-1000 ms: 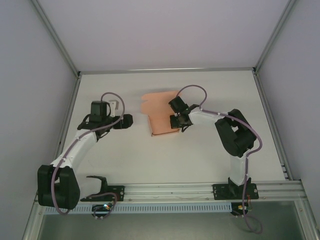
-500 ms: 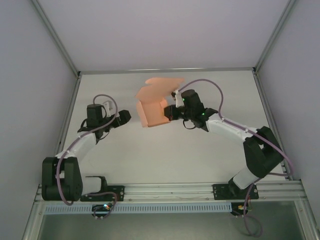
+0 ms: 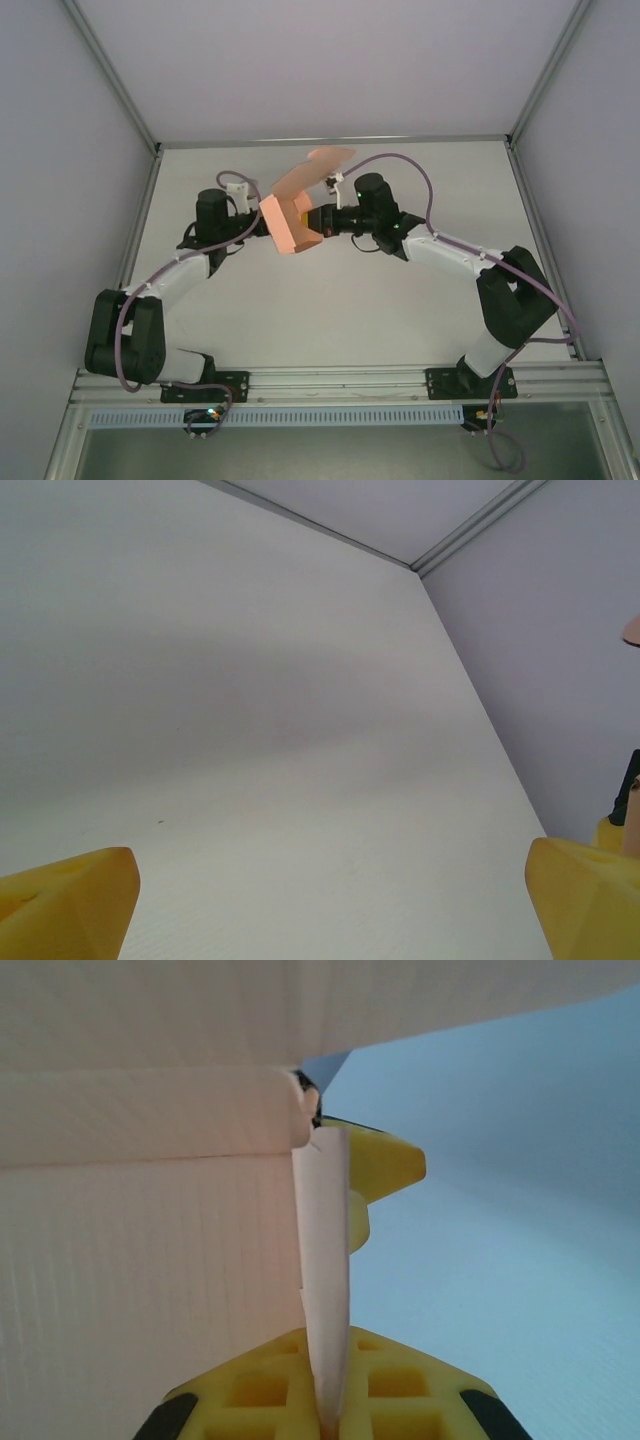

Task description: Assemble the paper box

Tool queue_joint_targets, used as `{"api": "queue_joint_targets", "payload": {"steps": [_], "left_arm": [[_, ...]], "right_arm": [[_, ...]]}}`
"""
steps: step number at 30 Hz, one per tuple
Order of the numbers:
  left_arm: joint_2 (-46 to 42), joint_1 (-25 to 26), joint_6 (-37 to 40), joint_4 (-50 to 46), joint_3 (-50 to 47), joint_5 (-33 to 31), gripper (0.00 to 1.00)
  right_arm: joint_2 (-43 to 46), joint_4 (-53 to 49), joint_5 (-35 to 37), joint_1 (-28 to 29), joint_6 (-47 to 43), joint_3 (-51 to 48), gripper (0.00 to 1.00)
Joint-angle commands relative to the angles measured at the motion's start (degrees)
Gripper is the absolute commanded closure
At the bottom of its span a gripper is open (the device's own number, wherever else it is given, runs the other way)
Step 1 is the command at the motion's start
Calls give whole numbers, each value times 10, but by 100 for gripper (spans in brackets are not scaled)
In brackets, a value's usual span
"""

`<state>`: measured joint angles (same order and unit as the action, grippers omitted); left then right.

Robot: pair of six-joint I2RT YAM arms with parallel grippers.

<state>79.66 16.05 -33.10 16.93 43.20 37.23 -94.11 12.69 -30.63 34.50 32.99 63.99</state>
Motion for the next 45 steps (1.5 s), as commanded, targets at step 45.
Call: {"api": "queue_joint_targets", "payload": {"steps": [45], "left_arm": [[-152,-82,77,-415,5,-328,0]], "right_arm": [[-155,-455,545,51,-59,95,98]]}}
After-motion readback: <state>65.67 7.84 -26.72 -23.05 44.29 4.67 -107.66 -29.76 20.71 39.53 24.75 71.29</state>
